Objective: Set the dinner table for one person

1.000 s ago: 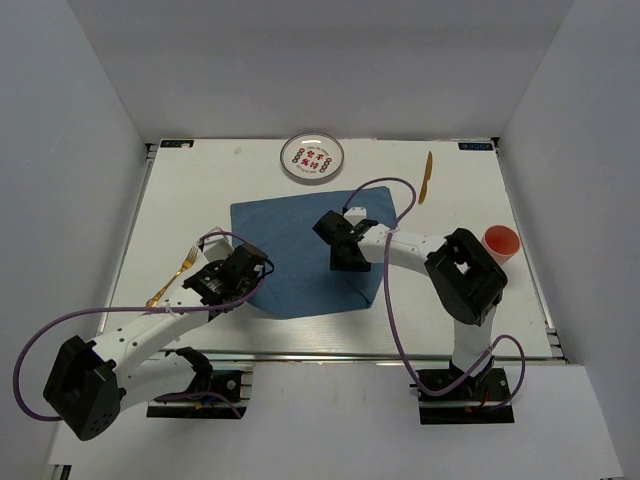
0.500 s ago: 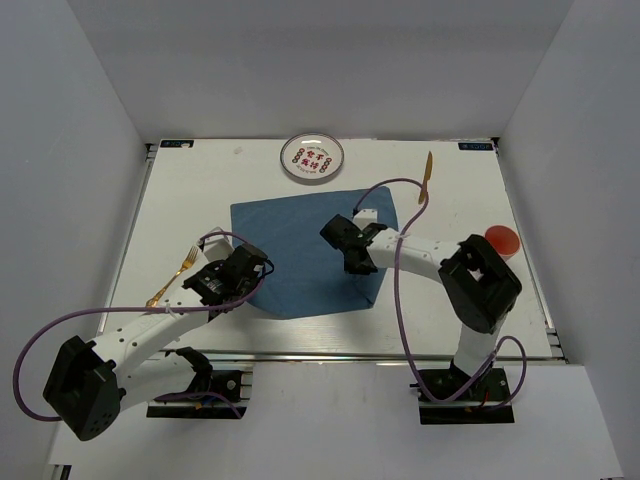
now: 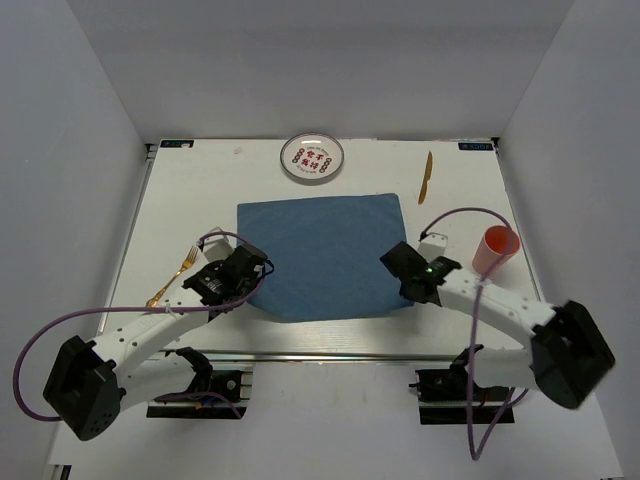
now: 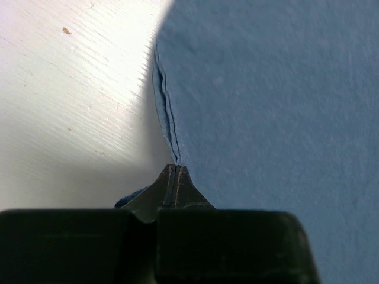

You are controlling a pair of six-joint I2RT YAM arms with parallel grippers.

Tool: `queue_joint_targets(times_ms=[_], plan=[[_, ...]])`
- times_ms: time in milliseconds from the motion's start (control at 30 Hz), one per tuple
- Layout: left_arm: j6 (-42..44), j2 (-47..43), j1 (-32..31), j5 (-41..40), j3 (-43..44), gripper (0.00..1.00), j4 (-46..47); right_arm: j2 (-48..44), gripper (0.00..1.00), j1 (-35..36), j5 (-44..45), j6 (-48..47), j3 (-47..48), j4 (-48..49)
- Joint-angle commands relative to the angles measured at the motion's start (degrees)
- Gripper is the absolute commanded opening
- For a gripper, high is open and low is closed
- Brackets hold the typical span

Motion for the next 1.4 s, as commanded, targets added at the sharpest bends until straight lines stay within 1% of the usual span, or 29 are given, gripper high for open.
queue_joint_targets(times_ms=[0,67,100,133,167,200,233,267,333,367,400,433,467,533,567,633,667,700,733,800,833,900,933,967,1067,1200,1367], plan=[[0.35,0.72,0.22,-2.54,2.02,0.0,0.38,-11.09,0.0,-0.38,1.75,2.22,-3.25,-1.74],[0.35,2.39,0.22,-3.07,2.9,0.0,0.38,-14.63,0.0,-0.29,0.87,0.91,-4.05,-1.74],[0.44,3.09,0.22,-3.07,3.77,0.0,0.47,-17.0,0.09,-0.47,0.69,0.2,-4.49,-1.57],[0.61,3.53,0.22,-3.07,4.39,0.0,0.47,-17.89,0.59,-0.21,0.86,0.02,-4.58,-2.26],[0.79,4.49,0.22,-2.98,5.01,0.02,-0.14,-19.12,0.78,-0.29,1.12,0.28,-4.58,-2.88],[0.97,4.76,0.22,-2.98,6.41,0.06,-0.49,-19.3,0.89,-0.38,1.48,0.28,-4.58,-3.23],[1.06,5.03,0.22,-2.98,7.03,0.11,-0.76,-19.48,0.89,-0.29,2.0,0.02,-4.49,-3.41],[1.23,5.03,0.22,-3.07,7.56,0.3,-1.98,-19.05,0.89,-0.29,2.01,-0.94,-4.32,-3.15],[1.41,4.42,0.22,-3.77,9.31,0.43,-3.39,-17.9,0.89,-0.38,2.01,-1.38,-3.18,-3.5],[1.41,4.07,0.22,-4.21,9.84,0.57,-5.05,-16.42,0.89,-0.29,1.74,-1.47,-2.74,-3.41],[1.41,3.11,0.22,-5.34,10.89,0.64,-6.63,-14.93,0.89,-0.21,0.18,-2.95,-2.21,-0.89],[1.49,2.49,0.22,-5.79,11.42,0.68,-6.65,-14.91,0.89,-0.2,0.16,-4.79,-2.03,-0.87],[2.19,2.05,0.22,-6.14,11.78,0.75,-6.91,-12.74,0.89,-0.38,-3.23,-6.73,-1.86,3.22],[3.77,1.87,0.22,-6.15,12.65,0.78,-5.69,-9.65,0.89,-0.29,-7.37,-11.21,0.15,6.33],[4.3,2.39,0.22,-5.89,13.01,0.79,-4.2,-6.24,0.89,-0.03,-8.53,-12.62,1.04,9.47],[7.2,5.54,0.22,-2.56,13.71,0.8,-1.74,-3.06,0.89,-0.2,-10.9,-15.96,3.75,12.57],[8.17,7.04,0.22,-1.5,13.71,0.8,1.06,0.35,0.89,-0.29,-12.13,-17.28,4.81,15.71],[8.7,10.36,0.22,1.73,13.63,0.81,2.74,2.21,0.89,-0.38,-12.75,-19.12,5.87,16.7],[9.22,12.22,0.22,2.89,13.54,0.81,5.97,6.67,0.89,-0.82,-12.93,-19.49,9.27,16.8],[10.19,16.43,0.22,5.01,14.15,0.81,8.28,11.69,0.89,-1.26,-12.59,-19.58,13.51,14.61],[10.28,21.5,0.22,5.97,14.76,0.81,8.55,16.16,0.89,-1.52,-12.32,-19.4,17.18,14.08],[10.2,27.5,1.45,6.86,19.23,0.82,7.42,20.4,0.89,-2.83,-12.93,-19.4,20.19,12.76],[10.2,30.58,1.45,7.82,20.99,0.82,5.41,24.08,0.89,-3.02,-13.54,-18.88,21.77,11.8],[10.28,36.17,1.98,8.35,24.58,0.82,4.61,25.85,0.89,-3.63,-13.38,-18.18,24.66,9.88],[10.37,44.54,3.03,9.67,29.78,0.82,1.62,29.21,0.89,-4.07,-14.43,-16.94,25.57,10.21],[10.29,48.18,4.96,8.98,31.73,0.83,0.65,32.36,0.89,-5.39,-16.89,-17.38,25.39,12.67],[10.46,48.97,7.07,8.27,32.7,0.83,0.29,37.99,0.89,-6.53,-16.63,-18.34,29.87,10.65]])
